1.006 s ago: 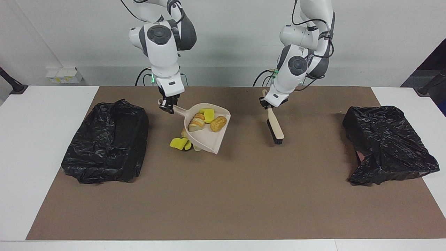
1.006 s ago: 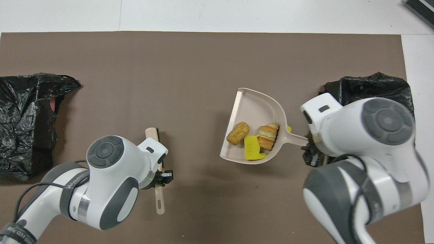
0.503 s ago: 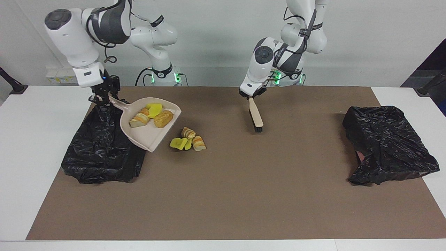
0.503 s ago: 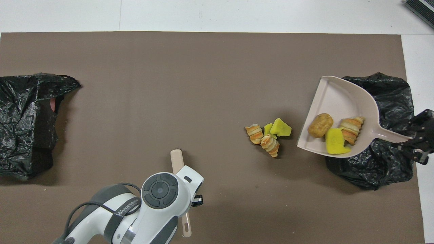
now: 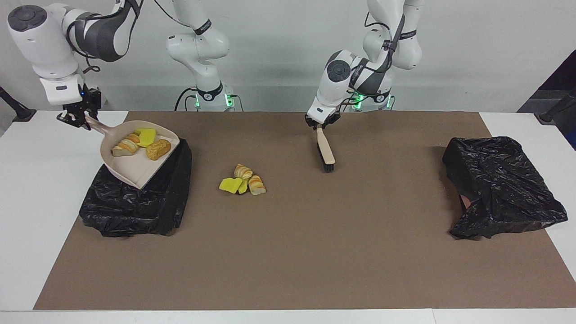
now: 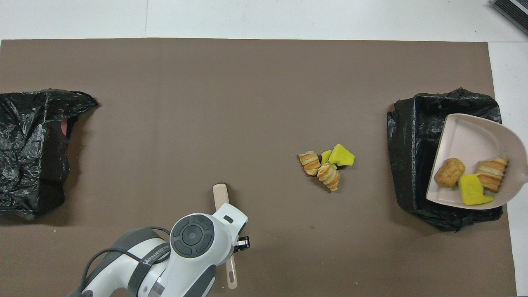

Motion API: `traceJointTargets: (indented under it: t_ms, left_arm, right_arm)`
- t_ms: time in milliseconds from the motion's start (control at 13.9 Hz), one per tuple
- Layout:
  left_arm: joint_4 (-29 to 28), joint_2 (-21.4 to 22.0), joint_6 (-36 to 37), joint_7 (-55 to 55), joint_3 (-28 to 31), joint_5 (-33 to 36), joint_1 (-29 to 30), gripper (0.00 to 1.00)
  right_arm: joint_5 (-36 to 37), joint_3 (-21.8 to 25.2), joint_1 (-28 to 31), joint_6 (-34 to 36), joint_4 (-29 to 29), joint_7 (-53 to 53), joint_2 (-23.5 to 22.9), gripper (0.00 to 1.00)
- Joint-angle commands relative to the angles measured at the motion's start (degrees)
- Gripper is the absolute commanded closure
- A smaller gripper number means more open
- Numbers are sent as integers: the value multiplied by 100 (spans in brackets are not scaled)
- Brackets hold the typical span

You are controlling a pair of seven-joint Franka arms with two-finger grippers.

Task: Sweep and dump trash in bin
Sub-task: 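Tip the dustpan with the right gripper to dump trash into the bag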

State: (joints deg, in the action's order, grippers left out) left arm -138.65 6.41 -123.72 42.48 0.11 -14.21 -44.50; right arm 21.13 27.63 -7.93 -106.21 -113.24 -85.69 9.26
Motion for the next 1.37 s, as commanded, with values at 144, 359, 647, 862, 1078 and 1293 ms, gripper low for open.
traceJointTargets:
  t_ms: [144, 359, 647, 862, 1078, 1293]
  left_arm:
    - [705, -464, 23, -125, 76, 23, 669, 0]
    - [1338, -728, 23, -660, 77, 453, 1468, 0]
    - [2190, -1132, 198, -1706, 77, 648, 2409, 0]
    - [3156, -1431, 1074, -2372, 77, 648, 2937, 0]
    - [3597, -1344, 1560, -2963, 85, 639, 3490, 0]
    - [4098, -1353, 2324, -3910, 94, 613, 4122, 0]
  right_arm:
    - [1083, -362, -77, -146, 21, -44, -38, 100]
    - [1542, -555, -94, -199, -31, 44, -29, 100]
    - [2376, -925, -94, -128, -119, -9, 24, 100]
    - [2895, -1154, -94, -32, -102, -9, 15, 100]
    - [3275, -1339, -94, 275, 38, 35, 32, 100]
    - [3118, -1619, -77, 1125, 485, 392, 164, 100]
